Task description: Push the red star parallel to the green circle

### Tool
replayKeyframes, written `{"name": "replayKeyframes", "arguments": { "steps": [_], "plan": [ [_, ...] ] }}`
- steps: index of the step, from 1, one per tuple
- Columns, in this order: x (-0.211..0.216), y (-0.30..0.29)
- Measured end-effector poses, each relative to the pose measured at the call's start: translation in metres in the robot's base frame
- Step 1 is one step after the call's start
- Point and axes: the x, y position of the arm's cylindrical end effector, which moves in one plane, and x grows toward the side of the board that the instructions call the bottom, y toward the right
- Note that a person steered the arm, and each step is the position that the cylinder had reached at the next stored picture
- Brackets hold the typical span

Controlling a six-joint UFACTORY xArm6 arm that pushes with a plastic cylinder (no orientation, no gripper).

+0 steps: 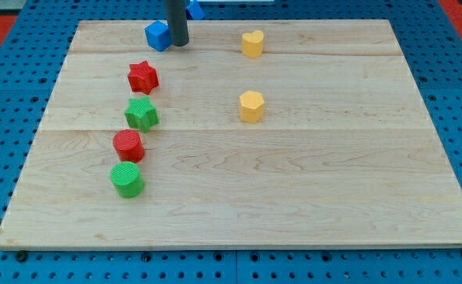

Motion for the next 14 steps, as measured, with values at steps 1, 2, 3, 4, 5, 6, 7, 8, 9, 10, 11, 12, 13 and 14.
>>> {"name": "replayKeyframes", "arguments": {
  "steps": [1,2,3,4,5,6,7,8,9,10,11,12,13,14],
  "plan": [
    [-0.007,0.014],
    [-0.007,0.030],
    [0.010,0.041],
    [0.028,0.006],
    [0.025,-0.078],
    [0.081,-0.089],
    [0.142,-0.021],
    [0.154,0.021],
    [0.141,0.057],
    [0.179,0.071],
    [0.221,0.082],
    [0.204,0.116],
    [0.242,0.108],
    [0.244,0.088]
  ]
}}
